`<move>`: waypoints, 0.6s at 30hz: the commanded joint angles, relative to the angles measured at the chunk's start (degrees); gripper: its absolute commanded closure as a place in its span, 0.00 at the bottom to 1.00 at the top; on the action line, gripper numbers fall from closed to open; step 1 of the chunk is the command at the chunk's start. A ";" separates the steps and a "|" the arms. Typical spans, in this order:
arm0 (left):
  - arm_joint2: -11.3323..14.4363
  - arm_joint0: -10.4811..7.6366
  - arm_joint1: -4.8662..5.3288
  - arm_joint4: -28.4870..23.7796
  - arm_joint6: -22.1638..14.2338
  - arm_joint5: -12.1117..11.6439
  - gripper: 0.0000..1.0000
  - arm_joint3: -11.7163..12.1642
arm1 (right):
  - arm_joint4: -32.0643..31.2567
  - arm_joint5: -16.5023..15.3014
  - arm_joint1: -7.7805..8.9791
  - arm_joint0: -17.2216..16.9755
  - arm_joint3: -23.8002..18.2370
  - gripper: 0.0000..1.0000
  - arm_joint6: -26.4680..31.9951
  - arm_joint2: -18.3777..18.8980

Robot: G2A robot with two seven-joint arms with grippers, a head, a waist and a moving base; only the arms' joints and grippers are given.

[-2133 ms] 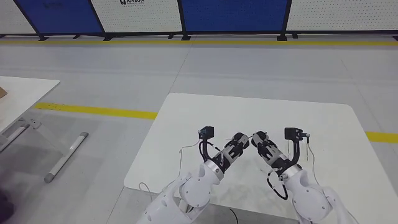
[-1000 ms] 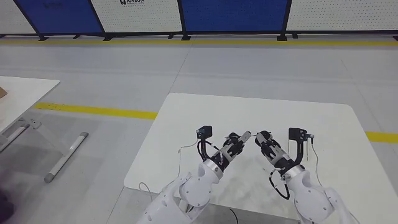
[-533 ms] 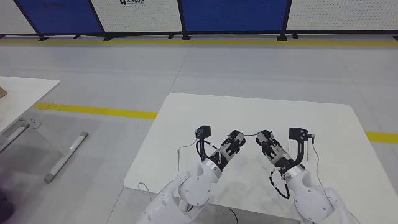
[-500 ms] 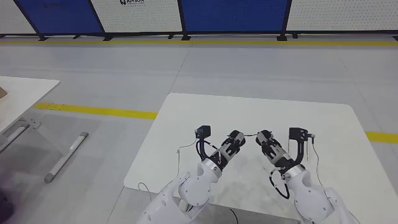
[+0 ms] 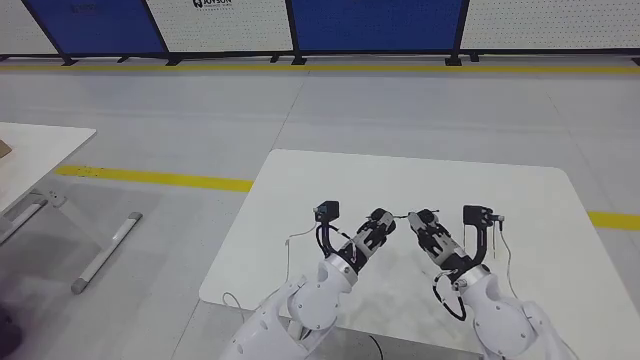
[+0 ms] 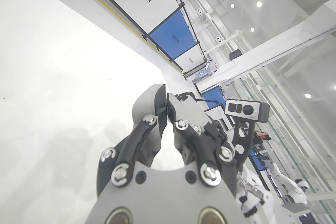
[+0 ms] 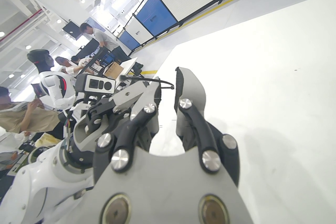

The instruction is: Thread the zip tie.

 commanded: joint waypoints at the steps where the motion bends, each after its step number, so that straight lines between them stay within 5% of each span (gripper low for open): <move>1: -0.19 -0.05 -0.12 -0.85 0.98 0.25 1.00 0.10 | -0.28 -0.49 0.04 -0.11 -0.02 0.00 0.10 0.00; 8: -0.78 -0.10 -0.61 -5.50 3.59 -1.01 1.00 -0.09 | -1.57 0.72 0.30 -1.46 0.13 0.00 -0.18 1.20; 12: -0.89 -0.09 -0.63 -5.73 3.62 -1.13 1.00 -0.13 | -2.08 3.39 0.44 -1.83 0.68 0.00 0.19 2.39; 18: -0.89 -0.09 -0.63 -5.73 3.62 -1.13 1.00 -0.13 | -2.08 3.39 0.44 -1.83 0.68 0.00 0.19 2.39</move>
